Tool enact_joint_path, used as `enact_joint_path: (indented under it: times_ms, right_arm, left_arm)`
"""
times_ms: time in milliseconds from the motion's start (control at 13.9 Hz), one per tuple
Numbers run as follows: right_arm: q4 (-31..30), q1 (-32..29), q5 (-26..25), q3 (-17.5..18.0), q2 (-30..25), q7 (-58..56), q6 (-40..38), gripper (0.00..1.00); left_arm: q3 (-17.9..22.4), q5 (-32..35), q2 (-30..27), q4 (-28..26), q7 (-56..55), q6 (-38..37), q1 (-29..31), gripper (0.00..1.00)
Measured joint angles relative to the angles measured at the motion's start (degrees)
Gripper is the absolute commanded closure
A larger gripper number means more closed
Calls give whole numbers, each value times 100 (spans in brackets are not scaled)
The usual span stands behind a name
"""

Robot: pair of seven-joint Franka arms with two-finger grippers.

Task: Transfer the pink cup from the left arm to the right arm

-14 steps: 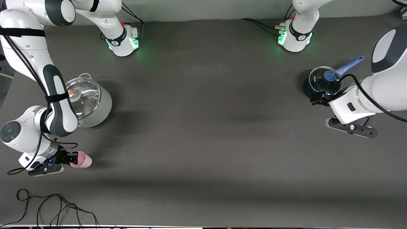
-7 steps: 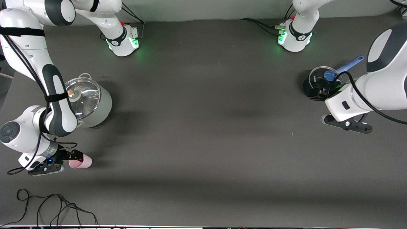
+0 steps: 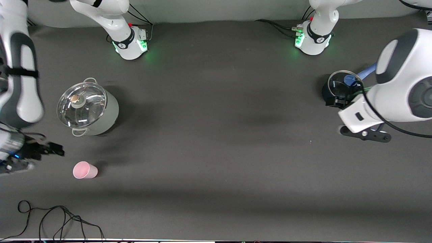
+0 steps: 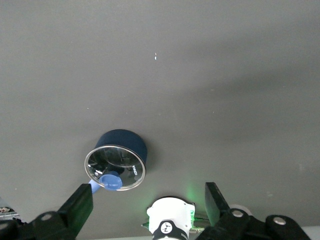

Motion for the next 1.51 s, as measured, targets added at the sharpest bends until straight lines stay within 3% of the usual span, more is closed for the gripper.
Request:
enact_joint_path:
  times_ms: [144,288,360,576,864,1513]
  right_arm:
    - [479,-1,3,-68,-289,0,-1219,0]
    - [989,11,19,-74,-455,0,-2201,0]
    - [1119,27,30,-74,-561,0,-2475,0]
    - [1172,71,49,-62,-944,86,-2921,0]
    - [958,263,56,-43,-1214,459,-2977,0]
    - [-939,561,46,23,-2138,1380,-1659,0]
  left_arm:
    - [1209,-412,-195,-8,0,22,-933,0]
    - [1906,-693,-462,-239,1,324,-1331,0]
    - [2068,-742,-686,-557,2,637,-1367,0]
    - [2255,-770,-1439,-1638,3,1391,-1334,0]
    - [2289,-761,-1989,-2414,228,2184,-1024,0]
    - [2084,-777,-2194,-2458,681,2382,-674,0]
